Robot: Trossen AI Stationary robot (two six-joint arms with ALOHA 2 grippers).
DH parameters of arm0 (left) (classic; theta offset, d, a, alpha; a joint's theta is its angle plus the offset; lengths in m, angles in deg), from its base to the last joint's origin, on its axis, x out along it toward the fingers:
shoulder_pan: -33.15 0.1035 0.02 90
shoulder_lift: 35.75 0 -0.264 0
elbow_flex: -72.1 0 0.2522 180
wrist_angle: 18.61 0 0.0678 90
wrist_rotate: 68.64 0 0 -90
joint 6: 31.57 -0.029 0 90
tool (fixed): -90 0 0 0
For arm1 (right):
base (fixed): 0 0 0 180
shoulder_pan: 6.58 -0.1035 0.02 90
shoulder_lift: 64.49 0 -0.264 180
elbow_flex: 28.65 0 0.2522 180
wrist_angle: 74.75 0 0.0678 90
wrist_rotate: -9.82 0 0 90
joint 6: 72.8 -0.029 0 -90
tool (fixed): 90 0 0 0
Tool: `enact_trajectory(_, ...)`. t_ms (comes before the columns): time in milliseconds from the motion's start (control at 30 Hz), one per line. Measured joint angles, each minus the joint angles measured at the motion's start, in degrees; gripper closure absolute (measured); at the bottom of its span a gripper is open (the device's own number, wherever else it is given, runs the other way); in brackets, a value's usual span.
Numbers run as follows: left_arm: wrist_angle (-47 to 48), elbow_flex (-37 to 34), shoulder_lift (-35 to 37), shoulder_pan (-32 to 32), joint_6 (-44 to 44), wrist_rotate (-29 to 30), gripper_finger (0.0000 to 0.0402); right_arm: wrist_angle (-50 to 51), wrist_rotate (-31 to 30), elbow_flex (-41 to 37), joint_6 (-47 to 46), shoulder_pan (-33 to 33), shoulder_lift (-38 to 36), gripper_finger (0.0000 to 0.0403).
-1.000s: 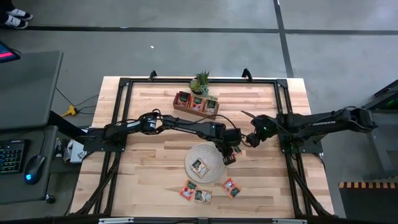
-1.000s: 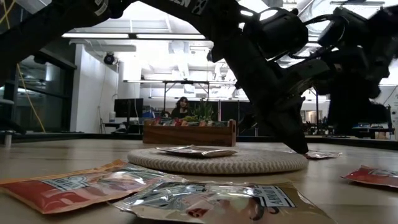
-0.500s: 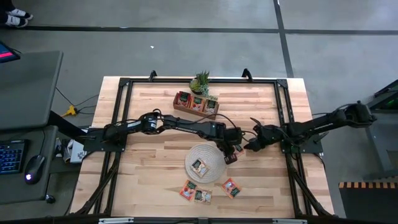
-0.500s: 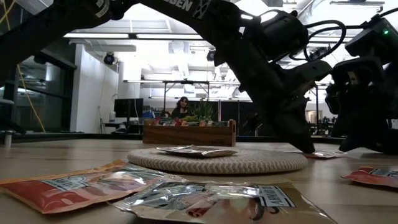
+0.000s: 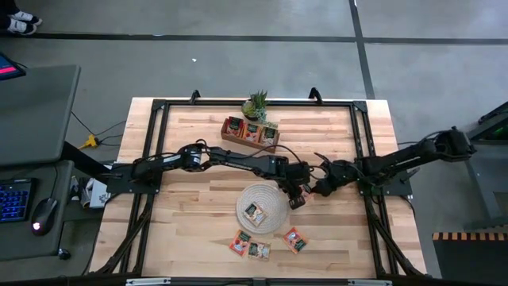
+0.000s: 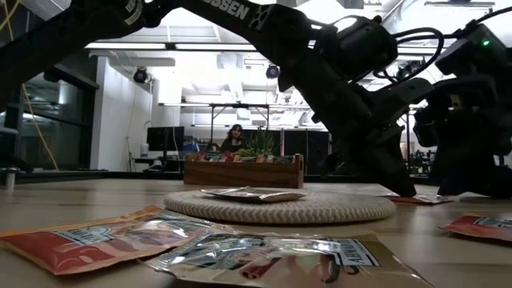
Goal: Pick & Place Tea
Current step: Put the orange tea bag into the middle section of the wooden organizer
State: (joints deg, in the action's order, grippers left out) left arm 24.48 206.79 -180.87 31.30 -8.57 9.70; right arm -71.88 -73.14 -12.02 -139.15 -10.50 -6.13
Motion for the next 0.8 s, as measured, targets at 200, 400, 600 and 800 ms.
enact_trajectory(200,0.3,0.0,0.0,0.0,0.0,-0.6,0.0402,-2.4,-0.3,2.9,5.5,0.2,8.7,0.0253)
enact_trajectory(400,0.7,0.0,0.0,0.0,0.0,-1.3,0.0402,-9.7,1.1,3.3,5.8,0.1,13.7,0.0253)
enact_trajectory(600,0.8,0.1,0.0,0.0,0.0,-1.3,0.0402,-7.4,0.7,4.1,5.9,0.1,13.6,0.0273)
enact_trajectory(800,0.8,0.1,0.0,0.0,0.0,-1.3,0.0402,-7.0,-0.1,4.2,5.9,0.1,13.6,0.0368)
